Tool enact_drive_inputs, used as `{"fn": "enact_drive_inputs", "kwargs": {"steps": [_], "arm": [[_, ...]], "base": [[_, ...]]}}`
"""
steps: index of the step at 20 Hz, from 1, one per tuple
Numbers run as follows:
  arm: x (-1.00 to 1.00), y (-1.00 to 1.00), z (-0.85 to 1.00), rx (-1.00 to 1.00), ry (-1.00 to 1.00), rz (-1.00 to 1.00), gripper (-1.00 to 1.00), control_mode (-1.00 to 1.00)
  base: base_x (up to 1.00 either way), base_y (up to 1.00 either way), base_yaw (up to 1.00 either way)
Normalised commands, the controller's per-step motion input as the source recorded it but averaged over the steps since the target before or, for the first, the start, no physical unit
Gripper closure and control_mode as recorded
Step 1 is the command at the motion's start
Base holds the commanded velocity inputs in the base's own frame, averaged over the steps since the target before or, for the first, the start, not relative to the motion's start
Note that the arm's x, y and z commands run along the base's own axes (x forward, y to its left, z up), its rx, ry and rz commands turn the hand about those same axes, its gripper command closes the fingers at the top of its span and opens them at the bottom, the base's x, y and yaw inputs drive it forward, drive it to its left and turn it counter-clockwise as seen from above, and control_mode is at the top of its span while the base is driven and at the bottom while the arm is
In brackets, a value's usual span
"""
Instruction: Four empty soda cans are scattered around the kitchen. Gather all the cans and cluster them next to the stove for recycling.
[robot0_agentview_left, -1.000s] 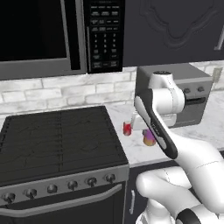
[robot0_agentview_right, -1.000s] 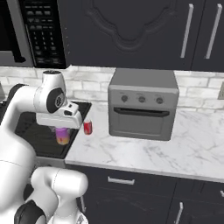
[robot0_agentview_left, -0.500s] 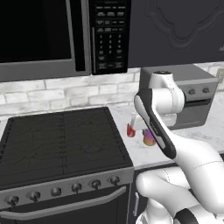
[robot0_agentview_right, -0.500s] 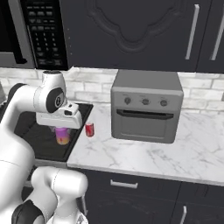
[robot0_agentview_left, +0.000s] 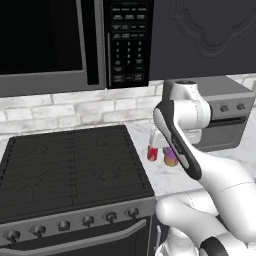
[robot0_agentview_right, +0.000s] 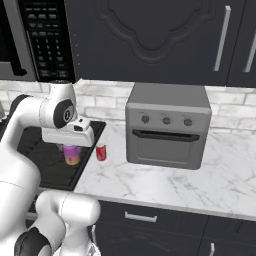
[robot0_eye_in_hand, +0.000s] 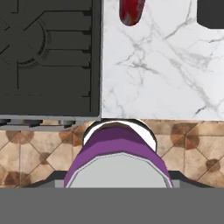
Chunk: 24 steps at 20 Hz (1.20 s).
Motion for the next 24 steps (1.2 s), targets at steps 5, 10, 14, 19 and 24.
{"fn": "enact_drive_inputs", "kwargs": {"steps": [5, 10, 14, 19, 24], "arm": [[0.11, -0.02, 0.0, 0.0, 0.0, 0.0, 1.0, -1.0], [0.61, -0.07, 0.0, 0.0, 0.0, 0.0, 1.0, -1.0], [0.59, 0.0, 0.0, 0.0, 0.0, 0.0, 1.0, -1.0], [0.37, -0.07, 0.0, 0.0, 0.0, 0.0, 1.0, -1.0], [0.19, -0.19, -0.04, 0.0, -0.01, 0.01, 1.0, -1.0]], "base": [[0.36, -0.06, 0.0], [0.0, 0.0, 0.0], [0.0, 0.0, 0.0], [0.0, 0.0, 0.0], [0.0, 0.0, 0.0]]}}
